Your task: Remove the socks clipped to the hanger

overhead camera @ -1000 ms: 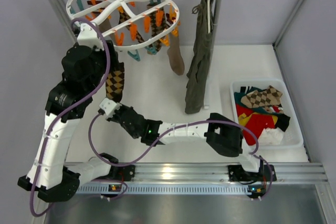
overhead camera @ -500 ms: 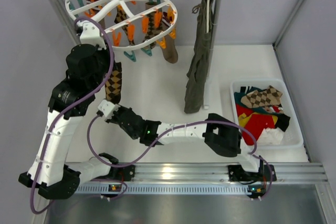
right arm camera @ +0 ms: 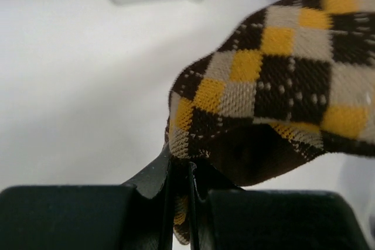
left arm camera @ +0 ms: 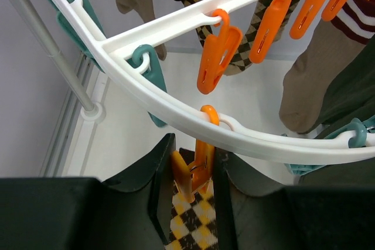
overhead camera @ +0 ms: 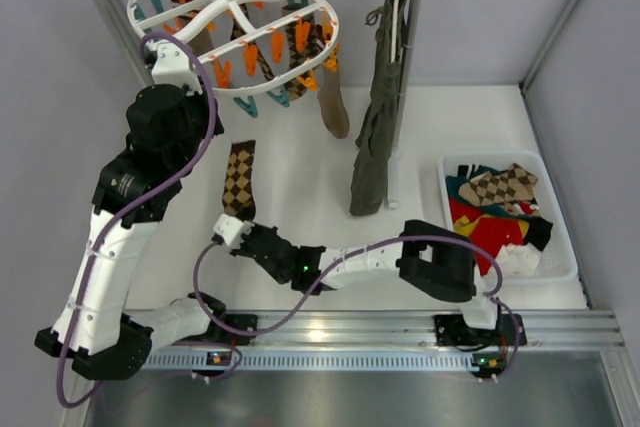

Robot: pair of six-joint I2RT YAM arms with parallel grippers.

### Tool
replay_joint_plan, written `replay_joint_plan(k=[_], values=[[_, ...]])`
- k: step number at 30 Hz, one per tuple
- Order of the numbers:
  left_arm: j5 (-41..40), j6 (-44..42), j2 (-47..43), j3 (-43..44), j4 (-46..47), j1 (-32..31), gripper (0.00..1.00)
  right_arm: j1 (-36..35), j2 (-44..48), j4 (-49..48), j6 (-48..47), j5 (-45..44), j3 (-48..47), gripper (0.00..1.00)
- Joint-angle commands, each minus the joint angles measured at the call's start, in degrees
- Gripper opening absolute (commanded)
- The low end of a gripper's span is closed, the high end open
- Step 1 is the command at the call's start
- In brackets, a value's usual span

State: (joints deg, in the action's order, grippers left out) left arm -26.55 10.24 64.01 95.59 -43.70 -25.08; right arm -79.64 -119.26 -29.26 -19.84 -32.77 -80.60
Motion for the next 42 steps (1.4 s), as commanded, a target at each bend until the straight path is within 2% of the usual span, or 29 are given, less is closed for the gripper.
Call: replay_joint_plan(k=[1,3,5,7,9,10,12,13,16,18,24,29,30,33,34,41,42], values=[[-1.23,1.27,-0.73,-0.23,1.87,-0.14,0.13,-1.66,9.91,-7.21,3.40,-1.41,5.96,0.00],[-0.97,1.71,-0.99,-0.40,1.95,-0.06,0.15,-2.27,14.20,-8.18,4.45,-4.30,12.80,0.00],[-0.88,2.15,-1.43,-0.67,1.95,-0.06,0.18,-2.63,19.30,-7.66,5.76,-5.53,15.81,0.00],[-1.05,2.68,-1.95,-1.19,1.95,-0.14,0.27,-2.54,23.00,-2.15,8.22,-6.07,18.88,0.00],[-2.62,3.38,-3.10,-1.72,1.95,-0.14,0.39,-1.85,27.58,6.18,12.96,-6.16,18.29,0.00],[-4.03,3.56,-3.62,-2.07,1.95,-0.14,0.43,-1.66,28.90,14.41,14.55,-7.21,17.59,0.00],[-5.00,3.73,-5.29,-2.95,1.95,-0.06,0.53,-1.40,33.20,19.30,16.84,-8.27,18.28,0.00],[-5.09,3.65,-5.82,-3.22,1.95,-0.14,0.64,-1.31,34.70,23.50,17.63,-8.36,18.72,0.00],[-5.10,3.82,-7.93,-4.36,1.87,-0.14,0.79,-0.79,40.67,29.06,20.09,-8.97,19.34,0.00],[-5.45,4.17,-9.69,-5.84,1.78,-0.14,0.97,-0.61,45.23,35.30,22.20,-10.46,19.43,0.00],[-4.13,5.75,-16.10,-11.12,1.78,-0.14,0.98,0.62,58.06,49.96,27.30,-16.79,19.25,0.00],[-3.08,6.90,-21.45,-16.04,1.69,-0.06,0.98,3.43,65.28,61.76,31.43,-21.36,16.53,0.00],[-2.90,7.51,-22.60,-17.09,1.78,-0.14,0.98,5.78,65.82,66.65,32.39,-21.71,15.92,0.00],[-1.67,9.09,-26.82,-22.02,1.78,-0.14,0.98,10.45,68.19,71.26,34.69,-22.42,14.24,0.00],[-1.15,9.53,-27.87,-23.51,1.78,-0.06,0.98,14.38,68.89,72.05,34.60,-21.90,14.59,0.00],[-0.17,9.62,-34.03,-31.69,1.69,-0.06,0.98,32.42,71.45,70.48,30.56,-14.35,14.85,0.00],[-0.26,9.62,-34.47,-33.09,1.69,-0.06,0.98,36.88,71.10,69.95,30.30,-13.90,15.03,0.00]])
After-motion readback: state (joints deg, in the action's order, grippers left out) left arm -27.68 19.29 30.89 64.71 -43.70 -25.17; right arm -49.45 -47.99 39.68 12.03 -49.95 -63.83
